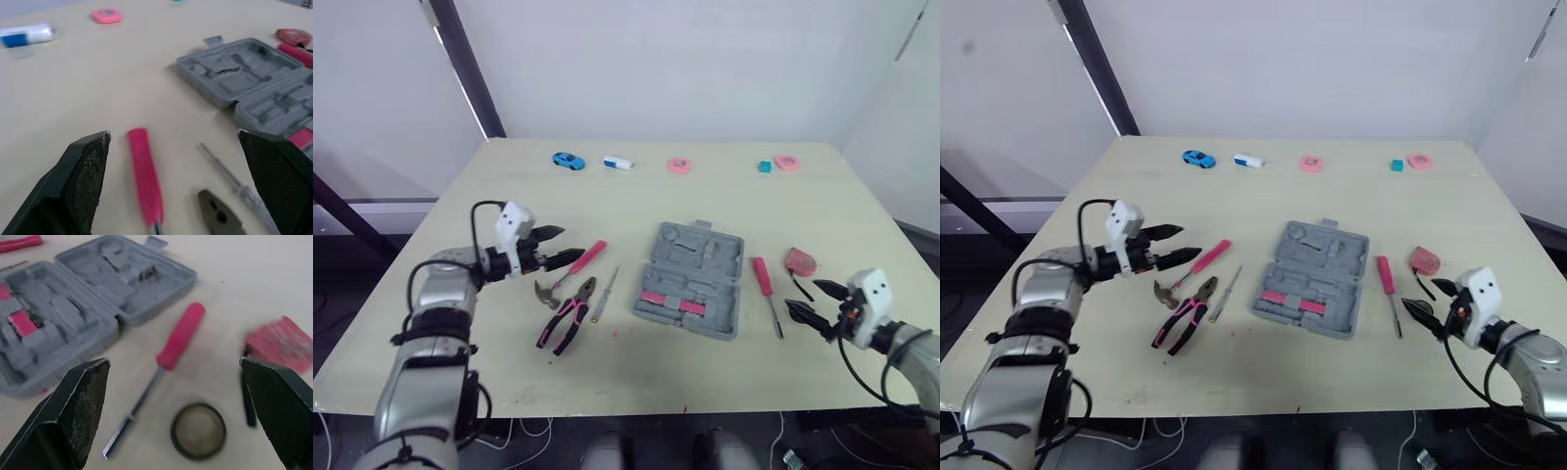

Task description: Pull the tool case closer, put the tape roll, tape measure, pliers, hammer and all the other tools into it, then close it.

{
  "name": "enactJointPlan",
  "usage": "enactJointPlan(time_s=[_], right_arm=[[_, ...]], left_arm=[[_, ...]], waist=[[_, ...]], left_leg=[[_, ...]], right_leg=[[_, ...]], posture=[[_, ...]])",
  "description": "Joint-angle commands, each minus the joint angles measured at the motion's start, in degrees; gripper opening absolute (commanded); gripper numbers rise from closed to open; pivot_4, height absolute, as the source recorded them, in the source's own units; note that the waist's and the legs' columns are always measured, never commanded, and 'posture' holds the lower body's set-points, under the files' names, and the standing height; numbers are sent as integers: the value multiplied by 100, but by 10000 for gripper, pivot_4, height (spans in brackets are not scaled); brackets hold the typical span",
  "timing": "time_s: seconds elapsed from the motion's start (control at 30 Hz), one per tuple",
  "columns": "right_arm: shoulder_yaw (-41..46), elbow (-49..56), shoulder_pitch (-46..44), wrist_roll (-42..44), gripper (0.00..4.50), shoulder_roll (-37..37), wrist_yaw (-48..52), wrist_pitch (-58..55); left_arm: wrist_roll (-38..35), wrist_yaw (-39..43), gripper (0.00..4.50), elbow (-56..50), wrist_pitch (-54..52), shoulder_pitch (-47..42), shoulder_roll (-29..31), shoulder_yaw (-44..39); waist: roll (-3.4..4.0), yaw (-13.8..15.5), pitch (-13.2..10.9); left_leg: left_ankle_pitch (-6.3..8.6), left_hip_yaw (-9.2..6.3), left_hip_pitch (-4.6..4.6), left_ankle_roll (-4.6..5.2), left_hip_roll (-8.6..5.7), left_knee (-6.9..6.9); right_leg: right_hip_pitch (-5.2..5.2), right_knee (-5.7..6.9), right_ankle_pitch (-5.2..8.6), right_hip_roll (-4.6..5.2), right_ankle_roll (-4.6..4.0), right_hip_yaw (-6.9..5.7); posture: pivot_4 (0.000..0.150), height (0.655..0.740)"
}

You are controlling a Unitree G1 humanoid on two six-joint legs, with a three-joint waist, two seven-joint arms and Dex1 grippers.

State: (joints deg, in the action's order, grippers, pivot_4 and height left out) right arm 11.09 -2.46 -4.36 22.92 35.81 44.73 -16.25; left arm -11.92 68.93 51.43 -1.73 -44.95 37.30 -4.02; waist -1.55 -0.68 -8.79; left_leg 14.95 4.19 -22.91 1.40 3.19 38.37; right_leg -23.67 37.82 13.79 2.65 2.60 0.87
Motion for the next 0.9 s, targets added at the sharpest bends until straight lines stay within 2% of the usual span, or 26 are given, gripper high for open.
enactJointPlan(time_s=[0.03, 0.1, 0.13, 0.17, 0.33, 0.37, 0.4, 0.43, 0.63, 0.9], right_arm=[[-249, 20, -392, -205, 42447, -114, -193, -134], [-434, -102, -576, -403, 36524, -163, -256, -112], [-516, -152, -654, -479, 31944, -184, -273, -110], [-591, -197, -732, -546, 26806, -213, -291, -112], [-880, -440, -1016, -851, 303, -281, -360, -132], [-988, -545, -1086, -984, 0, -253, -356, -113], [-1071, -643, -1147, -1089, 0, -236, -352, -93], [-1117, -709, -1187, -1150, 0, -229, -345, -83], [-1496, -1526, -1655, -1700, 0, -357, -437, 276], [-1659, -2138, -2152, -1904, 0, -676, -369, 509]], left_arm=[[365, 60, 44878, 718, 393, -505, -208, 233], [563, -54, 45000, 1128, 551, -714, -357, 349], [656, -108, 39240, 1300, 620, -798, -427, 390], [745, -153, 36223, 1451, 692, -872, -512, 432], [1057, -545, 10558, 1936, 936, -1122, -871, 499], [1141, -671, 8000, 2015, 979, -1170, -965, 521], [1209, -786, 1715, 2081, 1009, -1213, -1046, 531], [1257, -855, 331, 2125, 1029, -1241, -1097, 530], [1588, -1565, 331, 2414, 956, -1410, -1421, 523], [1796, -1788, 331, 2528, 903, -1446, -1626, 475]], waist=[[-1, -1, 0], [-1, -5, 0], [-1, -4, -1], [-1, -6, -1], [-3, -1, -2], [-4, -1, -2], [-4, 3, -2], [-4, 6, -3], [-4, -14, -3], [-4, -22, -3]], left_leg=[[0, 1, 0, 0, -1, 1], [0, 1, 0, 0, -1, 2], [0, 1, -1, 0, -1, 2], [0, 1, -1, 0, -2, 2], [0, -4, -8, 0, -1, 1], [0, -5, -8, 0, -1, 2], [0, -4, -9, 0, -2, 2], [0, -4, -9, 0, -2, 2], [0, -5, -8, 0, -2, 3], [0, -6, -8, 0, -2, 2]], right_leg=[[0, 0, 0, 0, 0, 0], [0, 0, 0, 0, 1, 1], [0, 0, 0, 0, 1, 1], [0, 0, 0, 0, 1, 1], [-2, -2, 0, 0, 1, -3], [-2, -3, 0, 0, 1, -4], [-2, -3, 0, 0, 2, -5], [-2, -3, -1, 0, 2, -5], [-2, -2, -1, 0, 3, -5], [-4, 1, -1, -2, 2, -5]], posture=[[1500, 7400], [1500, 7400], [1500, 7400], [1500, 7400], [1500, 7400], [1500, 7400], [1500, 7400], [1500, 7400], [1500, 7400], [1500, 7400]])
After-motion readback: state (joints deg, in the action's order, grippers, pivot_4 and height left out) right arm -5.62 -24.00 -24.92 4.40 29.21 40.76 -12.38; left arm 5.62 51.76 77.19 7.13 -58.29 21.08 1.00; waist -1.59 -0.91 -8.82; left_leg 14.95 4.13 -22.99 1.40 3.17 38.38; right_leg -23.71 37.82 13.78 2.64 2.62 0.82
